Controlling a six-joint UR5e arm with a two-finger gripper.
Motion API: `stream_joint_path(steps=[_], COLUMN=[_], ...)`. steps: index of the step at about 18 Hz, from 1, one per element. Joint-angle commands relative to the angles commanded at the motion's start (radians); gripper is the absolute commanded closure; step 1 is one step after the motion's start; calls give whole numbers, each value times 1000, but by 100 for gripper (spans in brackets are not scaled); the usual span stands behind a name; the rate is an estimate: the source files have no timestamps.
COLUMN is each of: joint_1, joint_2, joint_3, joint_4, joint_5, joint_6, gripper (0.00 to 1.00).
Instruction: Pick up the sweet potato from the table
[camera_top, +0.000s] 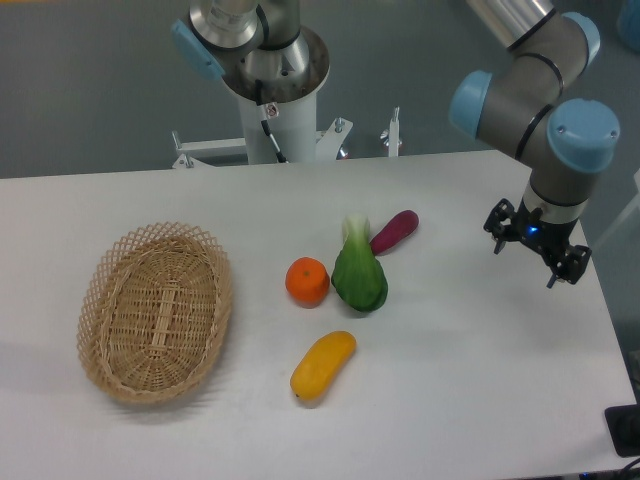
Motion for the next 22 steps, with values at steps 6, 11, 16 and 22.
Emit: stream_joint_path(steps=[6,11,16,22], joint_1=[12,3,5,2], joint_2=[94,147,196,197], joint_3=[-195,-325,-437,-500], joint_4=[14,71,72,106], joint_5=[0,6,8,8], joint_6=[32,46,109,92], gripper=[0,0,0,0])
